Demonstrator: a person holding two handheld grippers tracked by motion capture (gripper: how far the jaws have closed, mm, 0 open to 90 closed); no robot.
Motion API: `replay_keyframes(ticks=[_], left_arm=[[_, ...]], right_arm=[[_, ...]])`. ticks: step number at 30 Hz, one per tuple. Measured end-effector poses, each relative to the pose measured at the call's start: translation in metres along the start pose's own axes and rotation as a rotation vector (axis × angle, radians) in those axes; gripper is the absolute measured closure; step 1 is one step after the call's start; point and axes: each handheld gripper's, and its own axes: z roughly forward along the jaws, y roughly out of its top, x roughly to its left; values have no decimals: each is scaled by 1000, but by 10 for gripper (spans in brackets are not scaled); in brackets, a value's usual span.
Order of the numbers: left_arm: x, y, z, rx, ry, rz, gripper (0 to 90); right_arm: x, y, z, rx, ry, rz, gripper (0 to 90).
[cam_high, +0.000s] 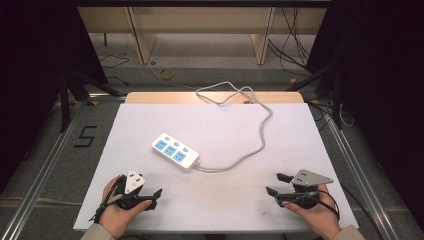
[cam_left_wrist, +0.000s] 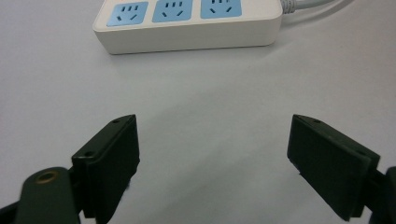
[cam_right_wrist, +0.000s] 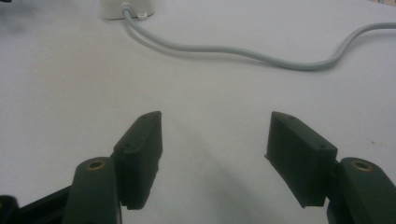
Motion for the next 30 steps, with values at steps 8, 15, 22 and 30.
replay_keyframes(ticks=[8, 15, 22, 30], left_arm=[[2, 1, -2, 10, 28, -16, 438], [2, 3, -5, 43, 70, 30, 875], [1, 7, -4, 49, 44, 1, 894], [3, 17, 0, 36, 15, -39, 895]], right_arm=[[1, 0, 0, -1, -3, 2, 368], [1, 0, 0, -1, -4, 3, 368], [1, 0, 0, -1, -3, 2, 368], [1, 0, 1, 1, -2, -2, 367]])
